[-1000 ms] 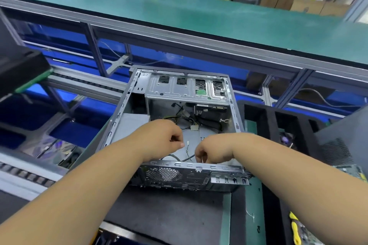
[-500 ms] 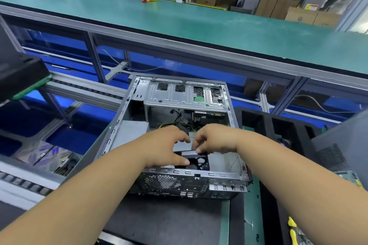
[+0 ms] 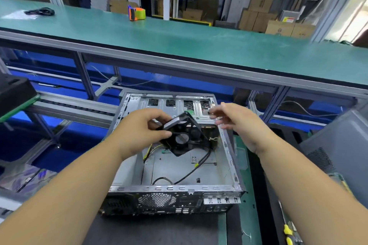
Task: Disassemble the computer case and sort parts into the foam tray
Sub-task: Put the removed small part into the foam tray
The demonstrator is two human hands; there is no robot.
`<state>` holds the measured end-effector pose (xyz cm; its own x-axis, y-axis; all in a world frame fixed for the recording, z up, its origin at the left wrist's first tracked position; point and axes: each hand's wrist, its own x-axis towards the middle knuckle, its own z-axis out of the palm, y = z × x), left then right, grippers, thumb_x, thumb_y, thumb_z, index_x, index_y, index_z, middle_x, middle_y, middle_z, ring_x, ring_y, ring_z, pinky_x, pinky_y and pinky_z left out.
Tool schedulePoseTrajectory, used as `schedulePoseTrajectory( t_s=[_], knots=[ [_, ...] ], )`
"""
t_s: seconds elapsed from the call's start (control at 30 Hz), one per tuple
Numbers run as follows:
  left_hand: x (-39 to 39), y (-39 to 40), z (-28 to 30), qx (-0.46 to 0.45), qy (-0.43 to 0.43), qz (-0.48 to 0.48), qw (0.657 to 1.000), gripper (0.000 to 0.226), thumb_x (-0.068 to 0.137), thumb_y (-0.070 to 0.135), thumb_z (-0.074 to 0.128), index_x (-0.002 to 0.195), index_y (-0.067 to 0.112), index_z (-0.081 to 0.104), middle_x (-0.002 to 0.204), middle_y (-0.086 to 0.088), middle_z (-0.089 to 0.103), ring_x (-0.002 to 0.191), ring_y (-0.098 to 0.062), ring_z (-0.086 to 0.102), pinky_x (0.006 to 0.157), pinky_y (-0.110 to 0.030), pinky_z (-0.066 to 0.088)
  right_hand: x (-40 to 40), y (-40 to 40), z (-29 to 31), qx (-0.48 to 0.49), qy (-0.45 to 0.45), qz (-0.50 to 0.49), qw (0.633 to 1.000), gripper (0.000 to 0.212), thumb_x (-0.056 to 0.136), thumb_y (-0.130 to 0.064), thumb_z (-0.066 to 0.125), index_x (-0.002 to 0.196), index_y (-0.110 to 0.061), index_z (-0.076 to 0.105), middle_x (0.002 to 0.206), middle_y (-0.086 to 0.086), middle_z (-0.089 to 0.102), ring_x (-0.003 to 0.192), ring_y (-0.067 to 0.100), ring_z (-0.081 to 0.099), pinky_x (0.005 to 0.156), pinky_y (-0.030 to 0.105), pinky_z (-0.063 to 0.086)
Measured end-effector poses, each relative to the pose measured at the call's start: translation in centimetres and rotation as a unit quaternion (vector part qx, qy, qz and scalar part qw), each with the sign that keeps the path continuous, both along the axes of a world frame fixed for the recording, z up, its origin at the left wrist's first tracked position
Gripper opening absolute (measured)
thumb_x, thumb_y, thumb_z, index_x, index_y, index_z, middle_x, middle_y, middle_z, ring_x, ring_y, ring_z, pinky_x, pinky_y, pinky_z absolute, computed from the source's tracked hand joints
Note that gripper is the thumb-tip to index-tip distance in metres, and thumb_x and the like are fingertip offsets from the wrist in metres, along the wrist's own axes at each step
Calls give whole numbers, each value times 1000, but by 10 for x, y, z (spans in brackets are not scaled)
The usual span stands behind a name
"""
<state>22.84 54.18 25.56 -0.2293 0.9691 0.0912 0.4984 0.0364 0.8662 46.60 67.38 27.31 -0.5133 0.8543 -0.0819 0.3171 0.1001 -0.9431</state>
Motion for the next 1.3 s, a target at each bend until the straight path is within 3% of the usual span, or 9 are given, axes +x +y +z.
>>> schedulePoseTrajectory(
  t_s=[0.17,0.3,0.43,0.57,0.77,0.83,0.93,1.1,1.3],
  knots=[
    [25,21,12,9,-164,-85,983,28,82,1,73,101,22,74,101,0,72,80,-11,67,76,-21,54,39,-1,4,-112,16,38,993,51,90,-59,52,115,-17,69,115,8,70,98,23,66,82,34,53],
    [69,50,17,4,-200,-116,973,27,83,4,72,104,20,73,101,1,71,83,-13,64,82,-27,52,81,2,17,-102,40,77,991,53,84,-46,61,127,-15,64,125,7,69,118,26,62,87,38,53],
    [119,77,19,-13,-181,-157,971,24,83,4,72,103,18,74,99,-9,73,83,-15,63,82,-25,54,123,9,27,-84,50,36,995,39,79,-30,68,112,-10,69,103,9,70,84,21,66,63,27,52],
    [166,95,15,-22,-130,-200,971,23,83,6,74,98,23,75,94,-2,74,82,-12,66,82,-24,55,166,17,20,-68,0,22,997,25,87,-19,71,104,-2,66,97,17,53,87,30,42,74,43,33],
    [210,114,-5,-61,-77,-163,982,41,83,23,77,121,31,64,112,13,67,89,-1,67,79,-17,53,216,37,-9,-66,-31,-79,994,6,84,-20,74,88,-17,70,67,-4,49,52,6,39,47,15,31],
    [214,116,-11,-76,-42,-149,985,49,85,30,74,130,33,55,119,15,59,102,-3,63,82,-21,51,229,51,-29,-49,-77,-131,987,11,83,-25,77,82,-16,70,62,-7,57,57,12,48,54,21,36],
    [213,114,-20,-87,-19,-133,987,46,87,35,70,131,36,55,120,17,58,106,0,59,83,-19,50,246,73,-65,-16,-159,-229,960,40,84,-31,76,97,6,65,97,28,66,85,41,63,69,36,43],
    [207,105,-31,-99,10,-96,990,33,89,32,67,122,38,62,114,20,62,100,4,61,86,-21,49,259,102,-119,-52,-251,-291,922,41,87,-32,71,66,-14,41,68,12,44,68,27,42,63,36,32],
    [206,90,-37,-102,2,-49,994,29,90,26,67,116,38,65,111,20,63,91,12,60,76,-10,43,250,113,-164,-74,-277,-309,907,42,86,-36,73,93,5,66,100,27,68,81,36,61,79,42,51]
  ],
)
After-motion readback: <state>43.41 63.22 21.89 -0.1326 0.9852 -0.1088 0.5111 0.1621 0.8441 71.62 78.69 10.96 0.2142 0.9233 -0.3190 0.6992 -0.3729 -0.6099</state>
